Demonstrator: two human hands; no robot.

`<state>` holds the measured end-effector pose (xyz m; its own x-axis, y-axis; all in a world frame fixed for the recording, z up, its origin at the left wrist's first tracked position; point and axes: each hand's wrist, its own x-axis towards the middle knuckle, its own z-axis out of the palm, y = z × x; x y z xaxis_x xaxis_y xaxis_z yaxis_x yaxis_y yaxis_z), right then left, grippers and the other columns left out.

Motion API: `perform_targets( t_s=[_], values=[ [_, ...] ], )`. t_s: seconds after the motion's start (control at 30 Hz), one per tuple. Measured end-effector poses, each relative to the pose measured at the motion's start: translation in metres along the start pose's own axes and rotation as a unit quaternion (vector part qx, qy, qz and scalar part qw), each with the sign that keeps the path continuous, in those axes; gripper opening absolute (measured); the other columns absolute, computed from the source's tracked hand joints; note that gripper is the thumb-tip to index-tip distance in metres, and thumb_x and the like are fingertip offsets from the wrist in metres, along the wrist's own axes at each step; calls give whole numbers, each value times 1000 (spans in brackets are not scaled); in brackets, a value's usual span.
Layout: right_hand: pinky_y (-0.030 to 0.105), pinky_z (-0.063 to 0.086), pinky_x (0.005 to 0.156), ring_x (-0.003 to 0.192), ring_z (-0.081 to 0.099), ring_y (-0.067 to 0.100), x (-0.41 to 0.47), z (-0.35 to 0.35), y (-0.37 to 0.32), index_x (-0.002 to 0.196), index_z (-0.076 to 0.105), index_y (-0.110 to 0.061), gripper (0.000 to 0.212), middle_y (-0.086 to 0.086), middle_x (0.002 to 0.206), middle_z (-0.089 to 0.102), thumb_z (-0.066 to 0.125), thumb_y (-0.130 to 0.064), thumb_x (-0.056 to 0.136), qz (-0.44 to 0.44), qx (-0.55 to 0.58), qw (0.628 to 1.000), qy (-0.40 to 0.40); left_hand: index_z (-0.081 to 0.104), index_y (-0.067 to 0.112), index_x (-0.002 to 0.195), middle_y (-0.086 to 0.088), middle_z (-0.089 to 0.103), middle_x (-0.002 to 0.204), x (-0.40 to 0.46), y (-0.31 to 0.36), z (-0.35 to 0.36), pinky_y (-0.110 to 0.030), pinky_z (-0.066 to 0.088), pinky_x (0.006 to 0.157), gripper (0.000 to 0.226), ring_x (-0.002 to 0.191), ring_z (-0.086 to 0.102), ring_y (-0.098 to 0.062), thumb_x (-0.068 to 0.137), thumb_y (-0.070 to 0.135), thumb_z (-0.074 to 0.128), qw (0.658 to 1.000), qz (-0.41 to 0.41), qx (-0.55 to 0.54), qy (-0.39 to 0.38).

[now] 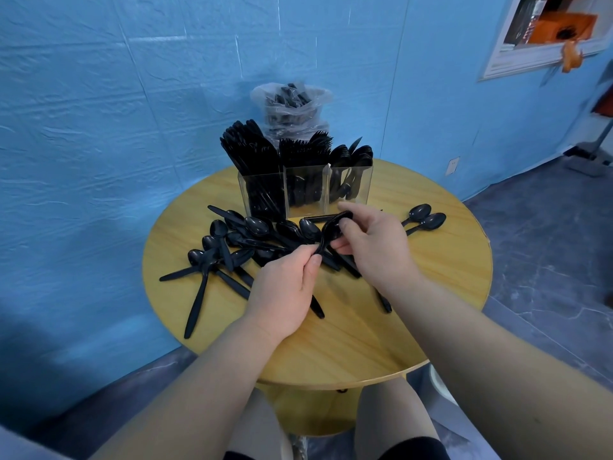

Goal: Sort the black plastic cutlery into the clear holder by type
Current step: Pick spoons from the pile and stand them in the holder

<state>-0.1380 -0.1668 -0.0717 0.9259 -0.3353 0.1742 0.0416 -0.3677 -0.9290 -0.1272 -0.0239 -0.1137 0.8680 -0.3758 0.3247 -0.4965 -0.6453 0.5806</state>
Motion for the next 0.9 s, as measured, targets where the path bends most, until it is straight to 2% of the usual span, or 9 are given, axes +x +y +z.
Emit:
perform_targets(
  t_s=[0.17,0.3,0.4,0.47,0.53,0.63,0.7,0.77,0.9],
  values=[
    [30,58,78,71,68,10,-1,-4,1,119,65,-19,27,-1,75,70,53,-11,95,-11,-1,1000,-13,57,20,116,13,48,62,-1,0,1,-33,44,56,39,61,52,-10,98,35,26,997,11,61,42],
    [19,54,68,69,66,3,-8,-15,-4,86,68,-34,30,-9,71,70,58,-6,92,-50,54,997,-13,60,18,109,13,46,60,-2,4,-4,-29,42,52,42,57,49,-6,95,37,24,996,33,67,57],
    [16,54,66,75,66,2,1,-31,-16,83,68,-36,29,-15,74,71,59,-9,91,-77,46,996,15,62,23,117,12,60,87,20,16,-15,-22,45,72,38,81,55,-7,96,35,33,993,61,82,60],
    [15,54,68,74,66,1,17,-47,-28,84,70,-34,26,-16,73,71,60,-10,91,-97,55,992,64,53,28,131,11,59,113,43,23,-24,-18,34,89,44,105,50,-7,92,40,35,988,65,119,69],
    [19,53,72,70,64,3,39,-67,-41,91,72,-27,19,-15,73,69,62,-10,90,-131,55,980,142,46,28,137,10,53,128,67,28,-35,-22,26,99,48,120,42,-10,91,41,43,982,73,148,91],
    [20,47,68,67,58,2,74,-92,-58,105,72,-16,20,-12,74,65,60,-14,90,-213,-4,949,234,43,25,141,6,50,135,97,31,-48,-32,27,108,53,127,36,-17,91,42,52,969,98,195,119],
    [12,39,63,60,52,-5,96,-97,-67,106,72,-15,22,-17,71,61,58,-15,90,-256,-52,932,251,41,25,142,6,49,138,116,31,-51,-36,29,108,56,128,34,-18,91,45,52,962,97,225,118],
    [9,36,61,60,53,-2,114,-93,-71,106,73,-12,23,-14,71,62,56,-13,90,-289,-106,920,243,40,26,143,6,48,139,131,29,-50,-38,30,107,59,128,32,-19,90,48,53,960,92,240,108],
    [38,52,66,66,61,32,139,-72,-60,98,73,-5,23,15,73,69,53,-11,89,-341,-214,895,193,39,28,143,8,47,139,150,24,-46,-39,30,103,64,128,32,-20,87,55,55,952,91,276,97]
  ],
)
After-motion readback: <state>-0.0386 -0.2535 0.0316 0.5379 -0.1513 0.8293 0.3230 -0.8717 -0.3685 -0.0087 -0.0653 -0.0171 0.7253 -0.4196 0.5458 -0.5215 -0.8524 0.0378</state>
